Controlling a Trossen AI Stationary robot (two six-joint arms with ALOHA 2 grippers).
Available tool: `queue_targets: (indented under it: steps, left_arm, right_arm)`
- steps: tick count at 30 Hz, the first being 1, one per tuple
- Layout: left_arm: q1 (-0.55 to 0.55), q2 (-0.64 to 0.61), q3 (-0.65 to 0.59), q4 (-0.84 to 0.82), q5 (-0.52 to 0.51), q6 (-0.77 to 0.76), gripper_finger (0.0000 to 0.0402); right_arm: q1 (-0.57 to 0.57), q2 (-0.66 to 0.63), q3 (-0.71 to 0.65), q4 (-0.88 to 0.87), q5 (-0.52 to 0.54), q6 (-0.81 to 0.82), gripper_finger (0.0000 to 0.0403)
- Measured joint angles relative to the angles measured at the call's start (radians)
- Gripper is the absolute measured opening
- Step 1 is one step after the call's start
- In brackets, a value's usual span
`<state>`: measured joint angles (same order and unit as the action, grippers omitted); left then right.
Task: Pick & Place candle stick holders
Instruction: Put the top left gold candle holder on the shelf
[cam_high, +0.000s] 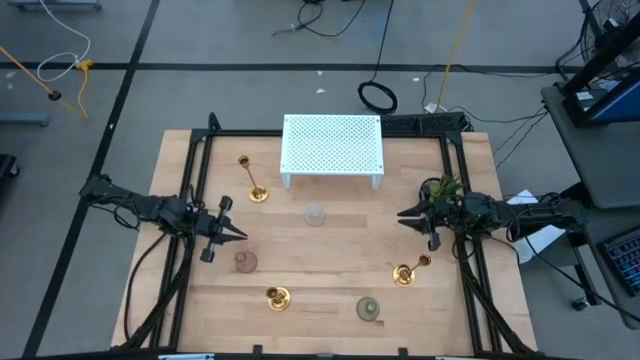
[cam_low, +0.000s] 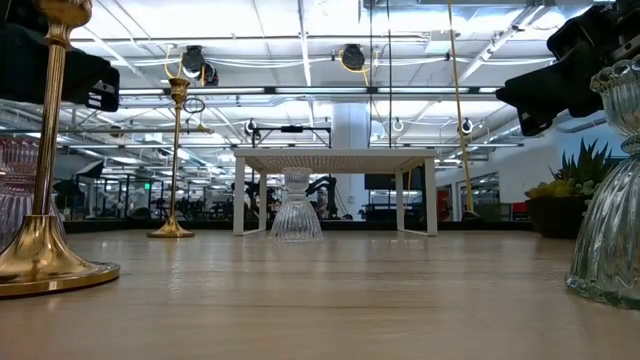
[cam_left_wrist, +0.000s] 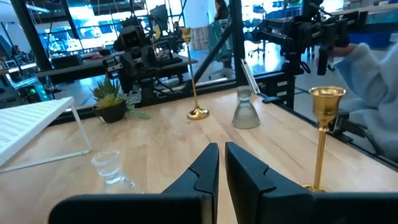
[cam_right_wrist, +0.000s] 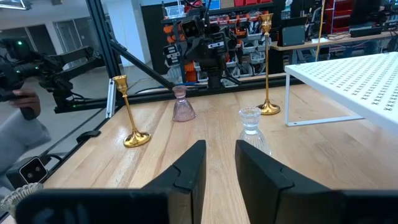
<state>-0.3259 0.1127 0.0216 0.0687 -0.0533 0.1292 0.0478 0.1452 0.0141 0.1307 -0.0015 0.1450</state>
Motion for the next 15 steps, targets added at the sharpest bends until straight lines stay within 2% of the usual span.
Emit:
queue_targets:
  steps: [7,11,15]
  left_arm:
    - [0.0,0.0,0.0,0.122,-0.001,0.113,0.0035]
    - [0.0,0.0,0.0,0.204,-0.006,0.157,0.0035]
    - [0.0,0.001,0.0,0.203,-0.102,0.095,0.0036]
  right_arm:
    - [0.0,0.0,0.0,0.0,0.0,0.0,0.0078]
    - [0.0,0.0,0.0,0.038,0.001,-0.052,0.0078]
    - [0.0,0.0,0.0,0.107,0.0,-0.06,0.0078]
